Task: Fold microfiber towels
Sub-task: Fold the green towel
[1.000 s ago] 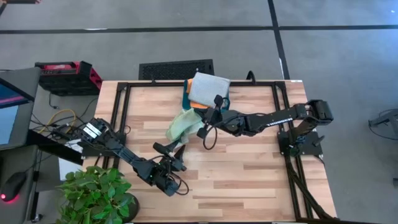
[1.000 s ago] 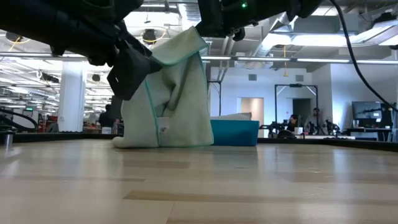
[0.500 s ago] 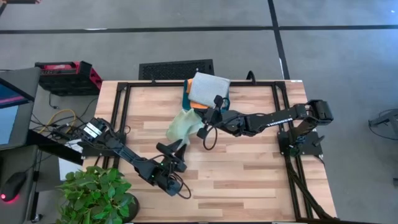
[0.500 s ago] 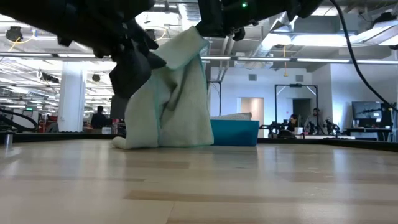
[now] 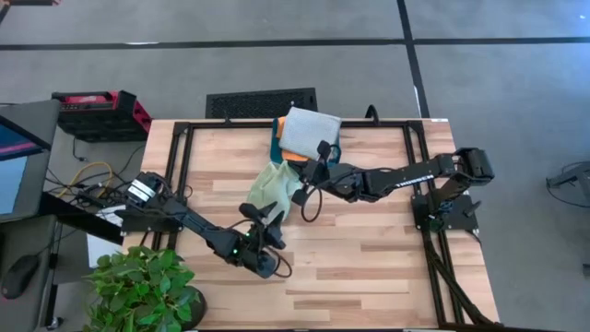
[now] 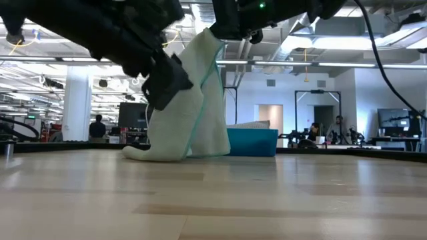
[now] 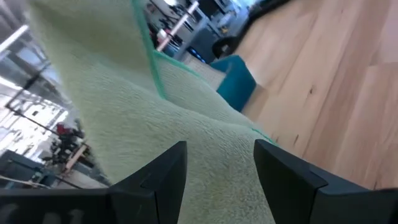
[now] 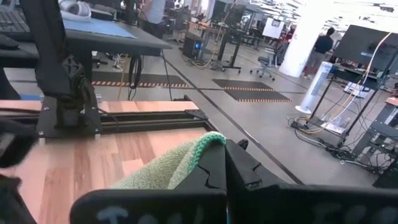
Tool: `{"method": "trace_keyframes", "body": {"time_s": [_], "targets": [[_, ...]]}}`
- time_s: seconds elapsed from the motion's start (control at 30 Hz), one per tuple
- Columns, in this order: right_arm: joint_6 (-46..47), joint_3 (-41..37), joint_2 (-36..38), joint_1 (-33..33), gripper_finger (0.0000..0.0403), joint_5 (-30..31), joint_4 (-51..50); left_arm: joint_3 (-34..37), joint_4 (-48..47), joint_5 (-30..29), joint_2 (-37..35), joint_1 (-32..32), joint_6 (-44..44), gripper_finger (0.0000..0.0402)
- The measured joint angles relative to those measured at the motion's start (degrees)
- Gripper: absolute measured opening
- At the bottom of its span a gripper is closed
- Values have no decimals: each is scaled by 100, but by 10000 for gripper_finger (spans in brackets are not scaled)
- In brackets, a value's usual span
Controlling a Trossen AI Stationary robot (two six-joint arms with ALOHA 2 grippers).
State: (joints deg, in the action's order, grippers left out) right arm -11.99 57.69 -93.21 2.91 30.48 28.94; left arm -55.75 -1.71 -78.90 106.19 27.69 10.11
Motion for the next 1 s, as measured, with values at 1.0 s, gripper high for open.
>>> {"method": "trace_keyframes", "body": {"time_s": [1.0], "targets": [[-774, 2023, 211, -265, 6, -71, -1845, 1, -408, 782, -20, -368, 500, 181]]}}
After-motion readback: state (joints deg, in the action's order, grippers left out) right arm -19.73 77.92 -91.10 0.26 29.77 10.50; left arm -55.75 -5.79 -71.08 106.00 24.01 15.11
